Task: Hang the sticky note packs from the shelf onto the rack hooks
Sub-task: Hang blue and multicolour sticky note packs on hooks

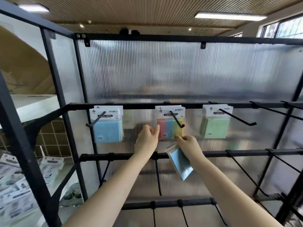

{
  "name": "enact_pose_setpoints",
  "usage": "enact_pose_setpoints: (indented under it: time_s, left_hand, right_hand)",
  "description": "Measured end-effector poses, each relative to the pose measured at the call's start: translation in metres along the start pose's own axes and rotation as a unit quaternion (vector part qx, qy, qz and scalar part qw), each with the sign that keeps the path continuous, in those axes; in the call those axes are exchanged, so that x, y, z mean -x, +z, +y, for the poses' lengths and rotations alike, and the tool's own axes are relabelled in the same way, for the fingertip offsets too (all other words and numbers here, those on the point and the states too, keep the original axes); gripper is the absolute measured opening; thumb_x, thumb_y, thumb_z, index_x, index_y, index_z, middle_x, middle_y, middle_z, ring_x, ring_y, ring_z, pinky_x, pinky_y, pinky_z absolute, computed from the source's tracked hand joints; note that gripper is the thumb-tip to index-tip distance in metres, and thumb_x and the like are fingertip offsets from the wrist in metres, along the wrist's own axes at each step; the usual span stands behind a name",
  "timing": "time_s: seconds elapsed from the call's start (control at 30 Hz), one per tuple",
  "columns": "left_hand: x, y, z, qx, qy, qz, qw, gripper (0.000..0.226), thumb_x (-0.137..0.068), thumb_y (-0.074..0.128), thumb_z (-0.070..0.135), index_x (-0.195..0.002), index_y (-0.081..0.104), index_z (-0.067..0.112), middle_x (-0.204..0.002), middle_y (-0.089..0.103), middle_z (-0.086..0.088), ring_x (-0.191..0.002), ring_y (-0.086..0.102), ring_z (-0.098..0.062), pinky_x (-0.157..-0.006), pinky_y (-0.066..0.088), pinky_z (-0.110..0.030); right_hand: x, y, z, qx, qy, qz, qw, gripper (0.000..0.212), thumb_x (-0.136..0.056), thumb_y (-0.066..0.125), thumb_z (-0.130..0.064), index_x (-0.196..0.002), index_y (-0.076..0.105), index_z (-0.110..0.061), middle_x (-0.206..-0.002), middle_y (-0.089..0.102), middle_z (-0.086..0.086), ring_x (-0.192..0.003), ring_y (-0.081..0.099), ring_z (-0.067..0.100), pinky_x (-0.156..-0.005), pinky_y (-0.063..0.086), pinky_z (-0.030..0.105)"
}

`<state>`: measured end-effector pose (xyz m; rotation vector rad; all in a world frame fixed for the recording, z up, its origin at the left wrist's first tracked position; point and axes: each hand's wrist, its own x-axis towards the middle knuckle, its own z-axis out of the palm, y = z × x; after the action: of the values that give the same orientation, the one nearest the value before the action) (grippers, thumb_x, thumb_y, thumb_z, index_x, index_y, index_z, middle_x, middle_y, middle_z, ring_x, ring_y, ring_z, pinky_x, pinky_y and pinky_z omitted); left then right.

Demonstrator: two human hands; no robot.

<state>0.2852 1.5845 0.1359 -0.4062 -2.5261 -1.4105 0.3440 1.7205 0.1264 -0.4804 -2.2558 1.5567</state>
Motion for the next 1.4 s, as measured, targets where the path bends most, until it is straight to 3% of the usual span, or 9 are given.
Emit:
enact_pose_setpoints:
  time_s: [0.17, 0.3, 0.43, 0.57, 0.77, 1.0, 1.13, 1.27, 1.4]
  left_hand:
    - [0.034, -0.033, -0.029, 0.106, -0.036, -0.1, 0.989, 0.055, -0.09, 0.041, 0.058, -0.095, 0.059, 0.007, -0.098, 0.067, -0.019, -0.092, 0.064, -0.032, -0.084, 0.05, -0.045]
    - [0.066, -0.079, -0.039, 0.267, -0.066, -0.164, 0.947, 0.061, -0.077, 0.05, 0.064, -0.1, 0.068, 0.009, -0.098, 0.073, -0.009, -0.098, 0.067, -0.028, -0.094, 0.049, -0.044]
    - [0.086, -0.121, -0.033, 0.322, 0.011, -0.09, 0.942, 0.032, -0.077, 0.067, 0.035, -0.096, 0.065, 0.009, -0.081, 0.073, 0.003, -0.075, 0.067, -0.005, -0.066, 0.049, -0.012]
    - [0.095, -0.155, -0.026, 0.325, 0.089, -0.009, 0.942, 0.011, -0.077, 0.071, 0.027, -0.084, 0.067, 0.02, -0.072, 0.069, 0.004, -0.066, 0.063, -0.005, -0.058, 0.048, -0.012]
    - [0.094, -0.184, -0.031, 0.299, 0.174, 0.133, 0.929, 0.009, -0.082, 0.069, 0.032, -0.091, 0.069, 0.029, -0.079, 0.069, 0.006, -0.072, 0.063, -0.002, -0.062, 0.048, -0.012]
    - [0.072, -0.195, -0.045, 0.272, 0.173, 0.167, 0.932, 0.01, -0.085, 0.061, 0.023, -0.085, 0.066, 0.031, -0.071, 0.062, 0.006, -0.063, 0.055, -0.007, -0.057, 0.047, -0.024]
    - [0.064, -0.193, -0.049, 0.259, 0.194, 0.173, 0.93, 0.009, -0.086, 0.061, 0.019, -0.085, 0.064, 0.028, -0.074, 0.064, 0.007, -0.066, 0.057, -0.004, -0.06, 0.046, -0.014]
    - [0.054, -0.184, -0.057, 0.224, 0.199, 0.191, 0.935, 0.014, -0.089, 0.064, 0.012, -0.09, 0.061, 0.026, -0.082, 0.064, 0.011, -0.075, 0.061, -0.005, -0.068, 0.047, -0.013]
    - [0.041, -0.171, -0.066, 0.183, 0.188, 0.241, 0.934, 0.014, -0.088, 0.062, 0.026, -0.1, 0.056, 0.021, -0.094, 0.059, 0.018, -0.094, 0.057, -0.001, -0.085, 0.043, -0.013]
  right_hand:
    - [0.031, 0.025, -0.008, -0.075, -0.019, -0.001, 0.997, 0.031, -0.096, 0.054, -0.033, -0.079, 0.065, -0.01, -0.065, 0.059, 0.005, -0.059, 0.053, 0.013, -0.055, 0.037, 0.023]
    - [0.055, 0.051, -0.027, -0.155, -0.092, 0.044, 0.983, 0.027, -0.096, 0.054, -0.034, -0.083, 0.067, -0.013, -0.066, 0.066, 0.0, -0.059, 0.058, 0.003, -0.054, 0.042, 0.014]
    - [0.079, 0.074, -0.052, -0.211, -0.186, 0.071, 0.957, 0.014, -0.096, 0.056, -0.025, -0.086, 0.062, -0.016, -0.066, 0.063, -0.011, -0.062, 0.055, 0.002, -0.058, 0.042, 0.013]
    - [0.099, 0.089, -0.077, -0.199, -0.267, 0.044, 0.942, 0.006, -0.094, 0.056, -0.017, -0.092, 0.06, -0.021, -0.069, 0.063, -0.019, -0.061, 0.054, -0.006, -0.057, 0.04, 0.007]
    - [0.112, 0.104, -0.106, -0.199, -0.273, -0.067, 0.939, 0.026, -0.08, 0.061, -0.047, -0.101, 0.062, -0.033, -0.067, 0.066, 0.004, -0.065, 0.059, 0.008, -0.061, 0.046, 0.019]
    - [0.11, 0.127, -0.117, -0.194, -0.297, -0.065, 0.933, 0.015, -0.088, 0.058, -0.032, -0.103, 0.058, -0.027, -0.057, 0.06, 0.006, -0.049, 0.048, 0.003, -0.047, 0.036, 0.017]
    - [0.099, 0.134, -0.114, -0.184, -0.297, -0.05, 0.936, 0.014, -0.094, 0.058, -0.017, -0.099, 0.058, -0.03, -0.057, 0.06, 0.003, -0.05, 0.047, 0.006, -0.049, 0.037, 0.023]
    - [0.089, 0.14, -0.108, -0.16, -0.308, -0.038, 0.937, 0.017, -0.094, 0.058, -0.018, -0.098, 0.057, -0.034, -0.062, 0.061, 0.008, -0.053, 0.056, 0.017, -0.05, 0.044, 0.029]
    - [0.072, 0.148, -0.102, -0.129, -0.304, -0.01, 0.944, 0.014, -0.089, 0.06, -0.035, -0.102, 0.054, -0.034, -0.086, 0.062, -0.004, -0.074, 0.061, 0.005, -0.065, 0.047, 0.014]
